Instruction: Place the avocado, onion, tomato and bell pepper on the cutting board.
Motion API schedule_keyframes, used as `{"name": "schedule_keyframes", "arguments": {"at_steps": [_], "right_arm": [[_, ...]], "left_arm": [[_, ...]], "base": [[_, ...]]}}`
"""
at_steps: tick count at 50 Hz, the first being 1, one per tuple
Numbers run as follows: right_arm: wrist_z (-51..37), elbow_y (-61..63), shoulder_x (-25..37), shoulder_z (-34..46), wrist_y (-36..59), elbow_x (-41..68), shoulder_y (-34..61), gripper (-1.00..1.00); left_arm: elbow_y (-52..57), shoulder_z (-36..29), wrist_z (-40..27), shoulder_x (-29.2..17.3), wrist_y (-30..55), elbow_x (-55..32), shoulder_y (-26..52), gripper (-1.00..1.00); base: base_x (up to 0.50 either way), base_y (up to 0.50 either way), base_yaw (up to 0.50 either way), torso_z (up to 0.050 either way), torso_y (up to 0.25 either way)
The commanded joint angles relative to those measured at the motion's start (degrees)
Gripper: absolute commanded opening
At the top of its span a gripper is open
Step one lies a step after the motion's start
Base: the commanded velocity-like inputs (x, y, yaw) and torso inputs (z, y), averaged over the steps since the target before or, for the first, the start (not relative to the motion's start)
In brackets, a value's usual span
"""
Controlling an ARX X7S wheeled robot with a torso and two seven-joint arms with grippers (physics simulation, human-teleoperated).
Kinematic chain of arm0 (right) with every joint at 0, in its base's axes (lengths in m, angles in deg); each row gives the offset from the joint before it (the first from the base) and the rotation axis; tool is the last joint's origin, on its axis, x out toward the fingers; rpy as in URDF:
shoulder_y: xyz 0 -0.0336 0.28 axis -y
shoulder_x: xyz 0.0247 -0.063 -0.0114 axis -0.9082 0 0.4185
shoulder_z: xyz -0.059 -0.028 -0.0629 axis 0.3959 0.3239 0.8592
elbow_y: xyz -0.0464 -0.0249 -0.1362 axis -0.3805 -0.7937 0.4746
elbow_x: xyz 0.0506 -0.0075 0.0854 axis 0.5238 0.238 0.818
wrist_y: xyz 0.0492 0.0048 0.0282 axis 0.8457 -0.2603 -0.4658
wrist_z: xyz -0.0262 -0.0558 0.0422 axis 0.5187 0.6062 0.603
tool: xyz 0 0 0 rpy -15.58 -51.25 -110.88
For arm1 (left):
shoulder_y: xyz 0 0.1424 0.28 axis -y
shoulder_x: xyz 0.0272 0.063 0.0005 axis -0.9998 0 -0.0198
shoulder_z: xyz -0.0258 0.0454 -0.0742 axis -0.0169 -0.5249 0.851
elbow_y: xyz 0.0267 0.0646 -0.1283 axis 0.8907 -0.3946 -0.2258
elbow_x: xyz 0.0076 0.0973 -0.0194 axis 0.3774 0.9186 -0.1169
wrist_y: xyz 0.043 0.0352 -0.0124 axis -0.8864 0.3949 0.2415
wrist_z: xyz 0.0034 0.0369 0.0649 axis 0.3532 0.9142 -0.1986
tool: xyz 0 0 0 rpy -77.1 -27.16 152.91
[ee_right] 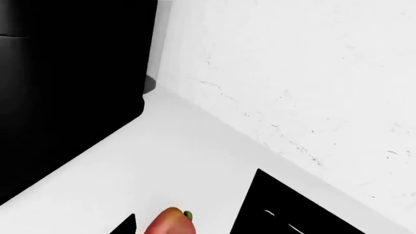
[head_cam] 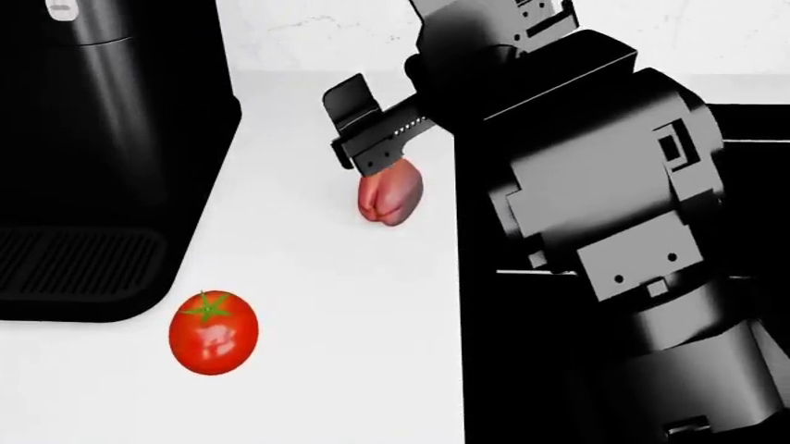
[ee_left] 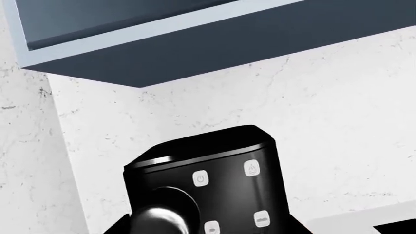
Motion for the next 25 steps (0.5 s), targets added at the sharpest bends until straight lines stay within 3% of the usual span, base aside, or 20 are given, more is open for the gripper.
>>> {"name": "schedule_keyframes", "arguments": {"at_steps": [1, 25], "right_arm": [[1.28, 2.29, 0.2, 1.05, 2.54, 1.57, -1.23, 1.0], [5.79, -18.67, -5.86, 6.5, -10.03, -1.58, 2.42, 1.0]], "left_arm": [[0.34, -1.33, -0.45, -0.78, -0.99, -0.28, -0.16, 1.0], [-0.64, -3.28, -0.12, -1.65, -3.57, -0.39, -0.03, 1.0]], "base": [[0.0, 0.0, 0.0, 0.0, 0.0], [0.0, 0.0, 0.0, 0.0, 0.0]]}}
